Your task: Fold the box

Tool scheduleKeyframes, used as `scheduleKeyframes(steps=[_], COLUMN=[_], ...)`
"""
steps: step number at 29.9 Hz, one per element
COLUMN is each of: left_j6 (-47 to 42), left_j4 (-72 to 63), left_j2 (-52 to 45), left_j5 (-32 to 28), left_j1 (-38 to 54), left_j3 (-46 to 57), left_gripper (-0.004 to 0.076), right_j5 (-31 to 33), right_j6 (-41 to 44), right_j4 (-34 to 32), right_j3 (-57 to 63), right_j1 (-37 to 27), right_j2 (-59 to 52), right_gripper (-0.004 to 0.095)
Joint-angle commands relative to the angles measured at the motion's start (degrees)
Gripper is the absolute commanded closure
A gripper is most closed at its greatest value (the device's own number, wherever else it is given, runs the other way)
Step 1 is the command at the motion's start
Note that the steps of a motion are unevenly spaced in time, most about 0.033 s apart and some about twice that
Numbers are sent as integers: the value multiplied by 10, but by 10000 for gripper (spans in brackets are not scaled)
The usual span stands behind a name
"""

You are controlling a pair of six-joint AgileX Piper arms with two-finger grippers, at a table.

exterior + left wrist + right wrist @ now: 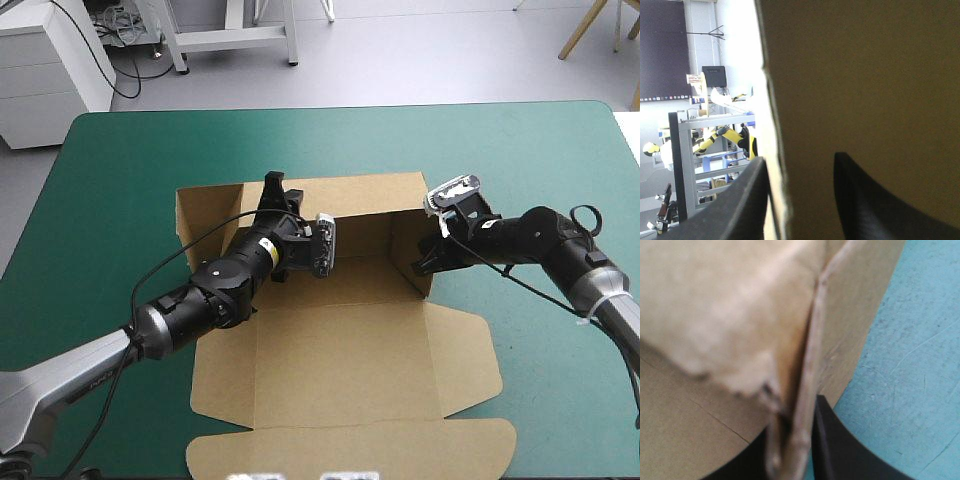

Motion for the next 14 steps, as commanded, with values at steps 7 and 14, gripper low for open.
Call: scheduleKeyframes(steps=[7,14], left_j6=[-32,-55], left_j4=[6,17], left_j2=[-16,-50], left_j5=[-29,-41], left_j1=[-8,-45], left_j3=[-10,-16], left_gripper=[418,205], right_j5=[30,16], right_j6=[1,76], right_j4=[29,-16], right_j3=[-15,-16], right_j1=[9,9], right_j2=[-18,-18], right_gripper=[926,926])
